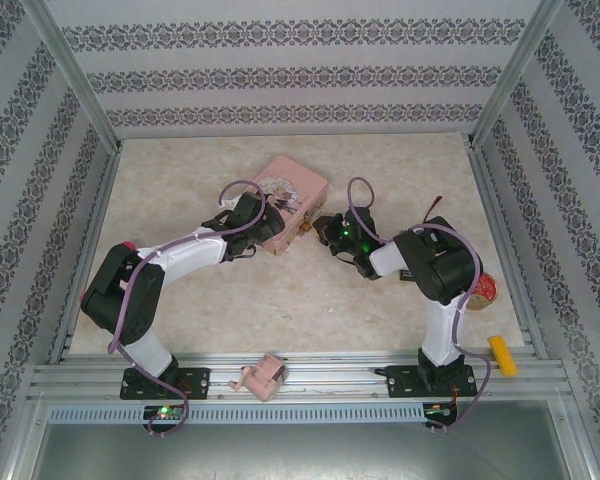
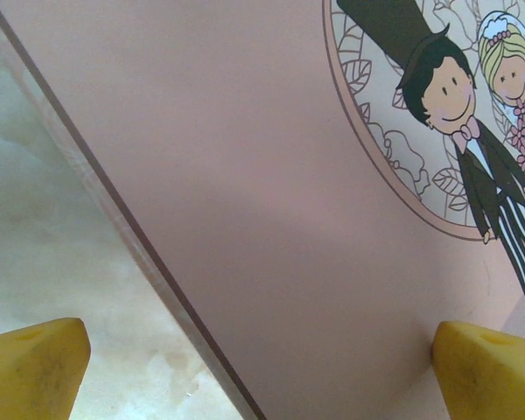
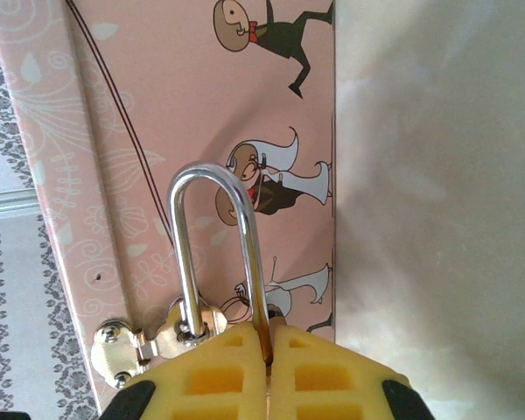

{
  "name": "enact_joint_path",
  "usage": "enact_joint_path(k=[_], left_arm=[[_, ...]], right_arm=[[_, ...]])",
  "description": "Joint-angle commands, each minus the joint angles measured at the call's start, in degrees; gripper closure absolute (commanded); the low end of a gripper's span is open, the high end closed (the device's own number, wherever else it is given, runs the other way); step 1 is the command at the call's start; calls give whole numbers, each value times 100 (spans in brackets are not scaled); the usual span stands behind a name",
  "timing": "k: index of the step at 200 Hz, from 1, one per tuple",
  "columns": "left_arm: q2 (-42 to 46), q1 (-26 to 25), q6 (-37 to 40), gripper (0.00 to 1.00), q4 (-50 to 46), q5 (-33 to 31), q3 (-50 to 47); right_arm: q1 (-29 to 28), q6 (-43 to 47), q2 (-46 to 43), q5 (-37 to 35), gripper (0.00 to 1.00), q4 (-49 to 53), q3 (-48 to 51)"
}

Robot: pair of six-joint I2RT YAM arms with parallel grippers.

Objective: Unlock the padlock with the key

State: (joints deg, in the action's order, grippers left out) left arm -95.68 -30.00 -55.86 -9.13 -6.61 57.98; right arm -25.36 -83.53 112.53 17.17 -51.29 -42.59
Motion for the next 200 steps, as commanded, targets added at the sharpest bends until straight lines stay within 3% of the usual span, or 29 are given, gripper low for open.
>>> enact_joint_path(k=[1,200], left_arm=[[-89,-11,215,1,-398,102,-204],[67,-12,171,1,-204,291,-615]], right_arm=[[-56,-155,172,-170,100,-241,-118],[-267,-215,374,-1017,100,-734,-300]])
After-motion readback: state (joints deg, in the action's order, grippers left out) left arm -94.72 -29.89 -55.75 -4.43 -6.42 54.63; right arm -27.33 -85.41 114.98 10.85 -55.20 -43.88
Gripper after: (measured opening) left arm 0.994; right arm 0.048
